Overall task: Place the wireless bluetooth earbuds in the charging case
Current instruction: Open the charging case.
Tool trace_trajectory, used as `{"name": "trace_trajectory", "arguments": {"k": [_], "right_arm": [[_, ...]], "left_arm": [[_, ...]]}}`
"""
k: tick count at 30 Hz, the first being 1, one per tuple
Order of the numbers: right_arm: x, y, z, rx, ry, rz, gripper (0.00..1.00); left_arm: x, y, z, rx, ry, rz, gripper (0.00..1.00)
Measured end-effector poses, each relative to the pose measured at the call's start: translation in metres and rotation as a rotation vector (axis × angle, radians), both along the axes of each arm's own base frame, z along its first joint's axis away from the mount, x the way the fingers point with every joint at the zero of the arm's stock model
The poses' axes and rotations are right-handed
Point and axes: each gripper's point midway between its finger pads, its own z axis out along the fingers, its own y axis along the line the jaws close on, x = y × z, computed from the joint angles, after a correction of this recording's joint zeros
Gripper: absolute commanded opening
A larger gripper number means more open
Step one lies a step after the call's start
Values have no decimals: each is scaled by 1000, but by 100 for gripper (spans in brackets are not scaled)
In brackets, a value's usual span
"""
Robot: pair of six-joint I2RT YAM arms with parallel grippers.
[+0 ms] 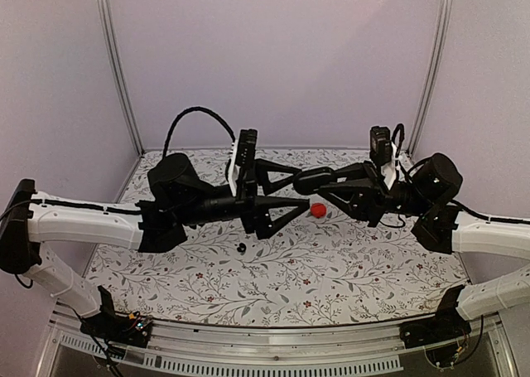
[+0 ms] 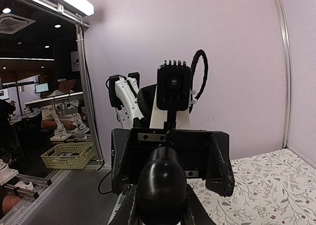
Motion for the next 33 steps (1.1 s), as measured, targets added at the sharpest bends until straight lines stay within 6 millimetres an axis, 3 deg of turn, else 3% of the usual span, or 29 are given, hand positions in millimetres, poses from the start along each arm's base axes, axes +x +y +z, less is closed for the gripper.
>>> {"name": "trace_trajectory", "arguments": {"k": [7, 17, 26, 33], "right_arm": [[-2, -3, -4, -37, -8, -15, 8], [1, 0, -27, -130, 3, -29, 6], [1, 2, -28, -150, -9, -28, 4], [-1, 2, -29, -155, -15, -19, 3]], "left_arm": [[-1, 17, 2, 89, -26, 58, 100], [10, 9, 16, 203, -74, 103, 100], [17, -2, -8, 307, -53, 103, 100], [20, -2, -9, 319, -42, 121, 100]]}}
